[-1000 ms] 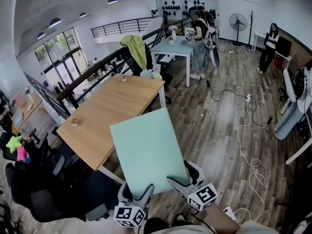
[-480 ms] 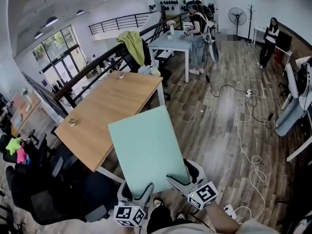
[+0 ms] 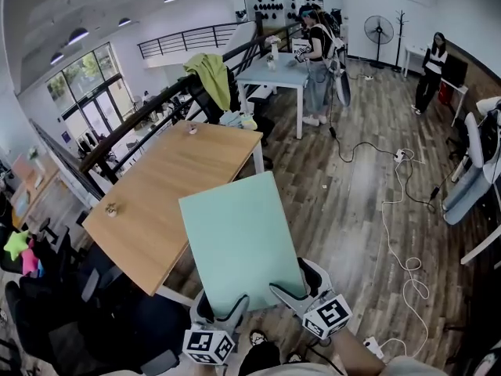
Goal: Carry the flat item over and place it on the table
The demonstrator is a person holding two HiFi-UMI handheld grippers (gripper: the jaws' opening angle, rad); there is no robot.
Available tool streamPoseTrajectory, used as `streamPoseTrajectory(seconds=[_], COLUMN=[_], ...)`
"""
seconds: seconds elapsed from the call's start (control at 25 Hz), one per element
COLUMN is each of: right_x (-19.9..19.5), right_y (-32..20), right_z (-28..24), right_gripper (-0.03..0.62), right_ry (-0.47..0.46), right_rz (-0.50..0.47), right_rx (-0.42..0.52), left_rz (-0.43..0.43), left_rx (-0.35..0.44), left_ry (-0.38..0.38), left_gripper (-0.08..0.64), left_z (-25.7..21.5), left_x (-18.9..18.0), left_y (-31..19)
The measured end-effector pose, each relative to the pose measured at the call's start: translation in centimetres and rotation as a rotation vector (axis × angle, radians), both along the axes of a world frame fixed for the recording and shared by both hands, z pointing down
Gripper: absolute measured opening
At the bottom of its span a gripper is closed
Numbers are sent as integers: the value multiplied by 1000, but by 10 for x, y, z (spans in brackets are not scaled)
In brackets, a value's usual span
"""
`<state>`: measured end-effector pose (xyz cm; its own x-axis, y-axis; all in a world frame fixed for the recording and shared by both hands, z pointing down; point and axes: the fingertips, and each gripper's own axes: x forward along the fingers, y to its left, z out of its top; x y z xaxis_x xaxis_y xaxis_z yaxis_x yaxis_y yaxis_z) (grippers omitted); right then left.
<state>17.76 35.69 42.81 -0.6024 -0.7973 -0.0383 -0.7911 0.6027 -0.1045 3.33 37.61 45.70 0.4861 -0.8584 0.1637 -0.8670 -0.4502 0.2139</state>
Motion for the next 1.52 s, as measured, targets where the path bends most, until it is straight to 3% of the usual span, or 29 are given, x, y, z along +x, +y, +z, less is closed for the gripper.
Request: streamPoseTrajectory(seconds=[0.6, 1.12, 1.52], right_x=[-45, -89, -77], right_y=[-116, -180, -274], right_z=[3, 19, 26], right_gripper=[391, 391, 391], right_ry=[13, 8, 3], right_rz=[58, 53, 6], right_rx=[-29, -59, -72], left_rz=[61, 56, 12], left_rx=[-27, -47, -57], left_ry=[26, 13, 13], left_gripper=[462, 462, 462], left_z=[4, 17, 23], left_x=[-45, -89, -76], left_y=[-123, -185, -273])
